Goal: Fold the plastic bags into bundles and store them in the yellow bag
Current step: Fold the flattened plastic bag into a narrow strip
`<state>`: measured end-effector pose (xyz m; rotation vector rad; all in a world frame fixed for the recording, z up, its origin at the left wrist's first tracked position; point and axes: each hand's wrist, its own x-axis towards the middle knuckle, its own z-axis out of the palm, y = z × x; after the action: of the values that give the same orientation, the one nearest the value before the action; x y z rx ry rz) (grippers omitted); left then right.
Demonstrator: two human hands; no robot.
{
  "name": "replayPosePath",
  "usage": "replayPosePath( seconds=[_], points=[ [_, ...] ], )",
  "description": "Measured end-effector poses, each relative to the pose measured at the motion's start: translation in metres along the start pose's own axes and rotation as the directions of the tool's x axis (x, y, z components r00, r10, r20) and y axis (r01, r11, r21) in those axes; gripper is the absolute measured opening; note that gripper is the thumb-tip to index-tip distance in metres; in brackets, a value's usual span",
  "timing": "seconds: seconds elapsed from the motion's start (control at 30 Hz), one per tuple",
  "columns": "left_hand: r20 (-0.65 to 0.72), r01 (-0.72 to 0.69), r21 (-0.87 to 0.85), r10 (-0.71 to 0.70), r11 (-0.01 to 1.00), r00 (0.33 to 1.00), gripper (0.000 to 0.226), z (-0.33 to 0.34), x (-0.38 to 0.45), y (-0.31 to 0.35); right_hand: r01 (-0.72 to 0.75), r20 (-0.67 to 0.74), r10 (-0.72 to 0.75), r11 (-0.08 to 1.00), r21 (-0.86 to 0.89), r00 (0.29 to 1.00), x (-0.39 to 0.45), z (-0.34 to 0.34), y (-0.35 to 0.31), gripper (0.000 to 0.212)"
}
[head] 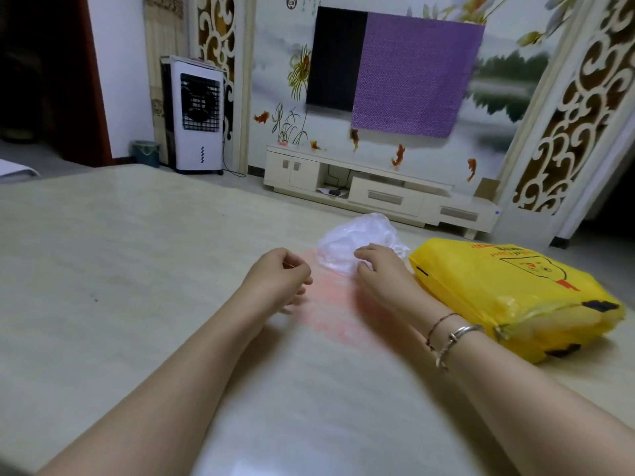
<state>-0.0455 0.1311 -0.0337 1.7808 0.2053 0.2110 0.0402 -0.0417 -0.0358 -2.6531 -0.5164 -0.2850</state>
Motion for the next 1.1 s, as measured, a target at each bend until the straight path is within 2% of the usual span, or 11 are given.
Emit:
replayPosePath(
  seconds=[0.07,0.17,0.3,0.4,0.53,0.73,0.83,0.9,0.97,1.03,1.1],
  points=[
    [-0.012,0.0,-0.008,-0.001,1.0,1.0,0.011,-0.001,-0.001,0.001,0.039,-0.025,-0.036,0.987,0.155,0.999,-0.012,-0.01,-0.008,0.032],
    [-0.015,-0.036,-0.033,0.036,0.999,0.999,0.012,-0.002,-0.003,0.002,0.048,-0.079,-0.012,0.882,0.468,0.997,-0.032,-0.022,-0.025,0.035],
    [0.035,-0.07,-0.071,0.073,0.995,0.997,0.041,0.003,-0.01,0.007,0.034,-0.042,-0.004,0.679,0.734,0.999,-0.056,-0.032,-0.041,0.037],
    [0.009,-0.112,-0.1,0.113,0.989,0.994,0.046,0.005,-0.014,0.007,0.022,-0.029,0.007,0.468,0.884,1.0,-0.064,-0.034,-0.039,0.038],
    [-0.027,-0.174,-0.104,0.172,0.979,0.985,0.027,0.004,-0.018,0.007,-0.006,-0.013,0.075,0.243,0.97,0.997,-0.064,-0.038,-0.031,0.041],
    [-0.033,-0.225,-0.144,0.222,0.964,0.974,0.005,0.009,-0.023,0.01,-0.012,0.002,0.065,0.144,0.99,0.998,-0.065,-0.036,-0.029,0.04],
    [-0.025,-0.254,-0.304,0.259,0.918,0.966,0.007,0.006,-0.024,0.014,0.015,-0.019,0.05,0.082,0.997,0.999,-0.068,-0.037,-0.035,0.033],
    [-0.011,-0.218,-0.475,0.242,0.852,0.97,0.011,0.004,-0.026,0.018,0.026,-0.051,0.122,0.197,0.98,0.991,-0.07,-0.036,-0.036,0.024],
    [-0.007,-0.195,-0.529,0.225,0.826,0.974,0.012,0.001,-0.027,0.02,-0.017,-0.104,0.181,0.566,0.824,0.978,-0.071,-0.032,-0.033,0.014],
    [-0.003,-0.167,-0.531,0.195,0.831,0.981,0.012,-0.001,-0.028,0.021,-0.084,-0.119,0.154,0.886,0.456,0.981,-0.073,-0.029,-0.025,0.016],
    [-0.008,-0.133,-0.534,0.153,0.835,0.988,0.012,-0.003,-0.028,0.02,-0.107,-0.042,0.112,0.988,0.111,0.993,-0.077,-0.029,-0.017,0.015]
  ],
)
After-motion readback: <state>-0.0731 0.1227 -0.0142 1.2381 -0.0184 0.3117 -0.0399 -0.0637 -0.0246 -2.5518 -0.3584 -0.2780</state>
